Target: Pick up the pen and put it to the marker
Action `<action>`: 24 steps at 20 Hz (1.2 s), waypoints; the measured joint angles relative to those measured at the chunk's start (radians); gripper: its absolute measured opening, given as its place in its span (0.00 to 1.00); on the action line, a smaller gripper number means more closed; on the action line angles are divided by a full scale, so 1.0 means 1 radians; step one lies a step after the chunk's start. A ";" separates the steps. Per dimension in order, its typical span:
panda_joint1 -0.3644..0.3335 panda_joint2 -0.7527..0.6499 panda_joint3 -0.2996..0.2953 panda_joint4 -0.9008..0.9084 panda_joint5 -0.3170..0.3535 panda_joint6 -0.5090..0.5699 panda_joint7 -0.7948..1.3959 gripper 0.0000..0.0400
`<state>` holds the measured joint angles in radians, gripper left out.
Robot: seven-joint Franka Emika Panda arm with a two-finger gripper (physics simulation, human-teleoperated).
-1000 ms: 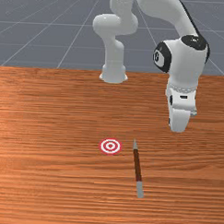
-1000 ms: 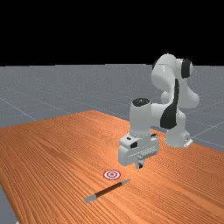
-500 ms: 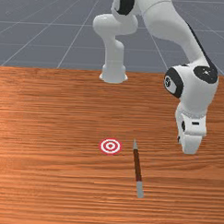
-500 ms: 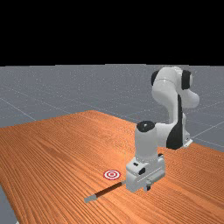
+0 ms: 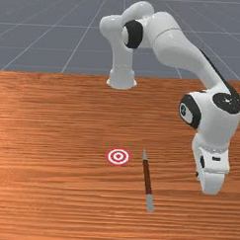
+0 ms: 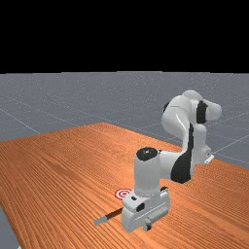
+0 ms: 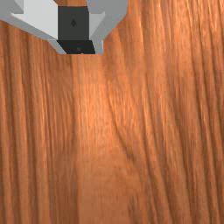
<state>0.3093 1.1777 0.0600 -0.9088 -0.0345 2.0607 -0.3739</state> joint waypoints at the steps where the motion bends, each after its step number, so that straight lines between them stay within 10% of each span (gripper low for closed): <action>1: -0.001 -0.003 0.001 -0.007 0.001 -0.004 0.000 0.00; 9: 0.001 0.182 0.004 0.240 -0.001 -0.057 -0.034 0.00; 15: -0.071 0.051 0.014 -0.004 -0.013 0.050 -0.169 0.00; 24: -0.072 0.106 -0.001 0.099 -0.002 0.018 -0.107 0.00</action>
<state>0.2373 1.2841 0.0590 -0.8094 -0.0366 2.0789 -0.4811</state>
